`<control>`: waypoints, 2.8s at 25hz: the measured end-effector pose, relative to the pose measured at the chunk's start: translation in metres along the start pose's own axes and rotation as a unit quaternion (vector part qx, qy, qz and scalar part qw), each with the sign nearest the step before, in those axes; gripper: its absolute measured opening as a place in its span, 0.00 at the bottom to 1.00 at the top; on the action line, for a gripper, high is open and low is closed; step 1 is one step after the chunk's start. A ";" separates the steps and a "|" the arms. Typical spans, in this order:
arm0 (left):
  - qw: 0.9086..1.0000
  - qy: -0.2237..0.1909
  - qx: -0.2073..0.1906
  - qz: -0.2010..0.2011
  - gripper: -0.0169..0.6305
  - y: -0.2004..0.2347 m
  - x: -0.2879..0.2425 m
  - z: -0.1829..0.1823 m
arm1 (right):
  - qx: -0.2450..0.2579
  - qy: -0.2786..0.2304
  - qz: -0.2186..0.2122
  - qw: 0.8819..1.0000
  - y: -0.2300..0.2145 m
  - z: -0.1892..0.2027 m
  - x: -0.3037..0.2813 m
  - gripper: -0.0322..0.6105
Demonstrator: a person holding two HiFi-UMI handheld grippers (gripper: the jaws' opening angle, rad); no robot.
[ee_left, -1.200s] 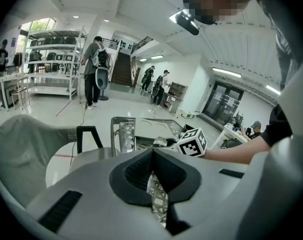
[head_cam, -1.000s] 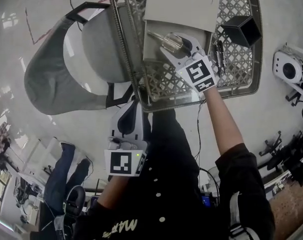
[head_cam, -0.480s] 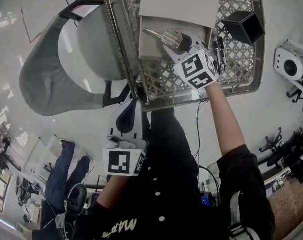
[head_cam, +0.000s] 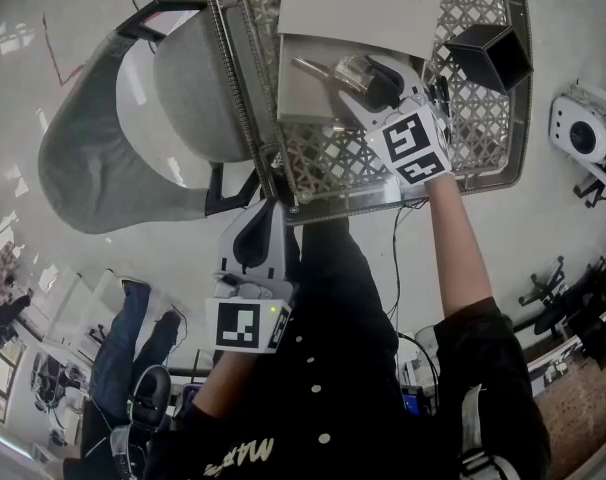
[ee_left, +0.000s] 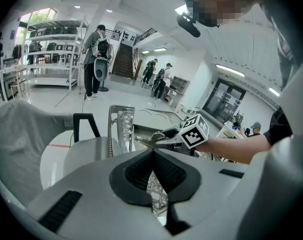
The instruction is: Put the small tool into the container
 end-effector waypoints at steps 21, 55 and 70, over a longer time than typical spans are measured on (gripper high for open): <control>0.999 -0.016 -0.032 -0.005 0.07 0.013 0.024 -0.019 | 0.003 0.004 0.034 0.999 -0.010 0.000 0.049 0.34; 0.952 -0.239 -0.188 0.026 0.07 -0.041 0.176 -0.158 | -0.218 -0.317 0.197 0.902 0.074 -0.056 0.413 0.07; 0.937 -0.297 -0.182 -0.011 0.07 -0.026 0.226 -0.168 | -0.245 -0.369 0.272 0.854 0.088 -0.042 0.446 0.07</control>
Point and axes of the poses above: the fingertips, and each gripper's own axes: x backward along the fingers, y to its left, z out of its underside, the point moved 9 cm from there along x, backward along the fingers, and after that the axes turned 15 degrees about y, right-handed, at the moved point
